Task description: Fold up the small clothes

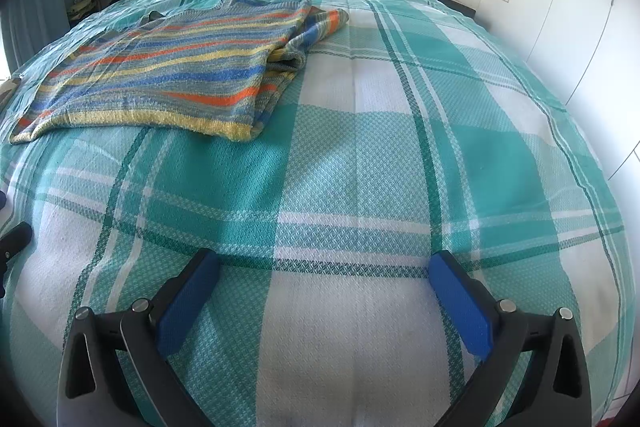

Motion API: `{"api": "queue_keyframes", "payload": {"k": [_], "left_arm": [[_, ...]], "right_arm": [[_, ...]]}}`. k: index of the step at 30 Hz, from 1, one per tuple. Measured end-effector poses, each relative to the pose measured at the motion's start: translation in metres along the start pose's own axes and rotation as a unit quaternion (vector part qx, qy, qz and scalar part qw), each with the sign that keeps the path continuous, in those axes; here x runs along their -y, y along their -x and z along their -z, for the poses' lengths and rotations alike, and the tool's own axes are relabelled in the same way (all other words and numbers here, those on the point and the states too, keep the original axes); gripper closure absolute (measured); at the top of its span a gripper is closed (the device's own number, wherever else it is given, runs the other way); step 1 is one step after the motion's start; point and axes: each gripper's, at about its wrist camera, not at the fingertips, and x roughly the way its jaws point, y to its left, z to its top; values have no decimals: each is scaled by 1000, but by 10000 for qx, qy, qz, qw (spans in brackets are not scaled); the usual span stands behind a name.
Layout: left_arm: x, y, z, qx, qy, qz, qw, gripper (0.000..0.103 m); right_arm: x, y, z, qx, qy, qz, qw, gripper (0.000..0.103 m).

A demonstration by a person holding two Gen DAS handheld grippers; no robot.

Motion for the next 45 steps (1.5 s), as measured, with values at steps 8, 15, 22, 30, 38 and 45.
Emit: {"api": "queue_keyframes", "payload": {"k": [8, 15, 22, 30, 38, 45], "left_arm": [[4, 10, -7, -235, -73, -157, 9996, 1], [75, 42, -54, 371, -1449, 597, 9870, 2], [176, -24, -99, 417, -2731, 510, 9597, 2], [193, -50, -109, 310, -2358, 950, 9666, 16], [161, -44, -130, 360, -1381, 1551, 9775, 93], [23, -2, -137, 476, 983, 2363, 9655, 93]], "right_arm": [[3, 1, -1, -53, -82, -103, 9999, 0], [76, 24, -5, 218, -1673, -1915, 9669, 6], [111, -29, -86, -121, -1893, -3352, 9228, 25], [92, -140, -178, -1032, -1781, -3985, 8938, 39], [49, -170, -248, -1137, -1437, -3617, 9141, 92], [-16, -91, -294, -645, -711, -3845, 9181, 92]]}}
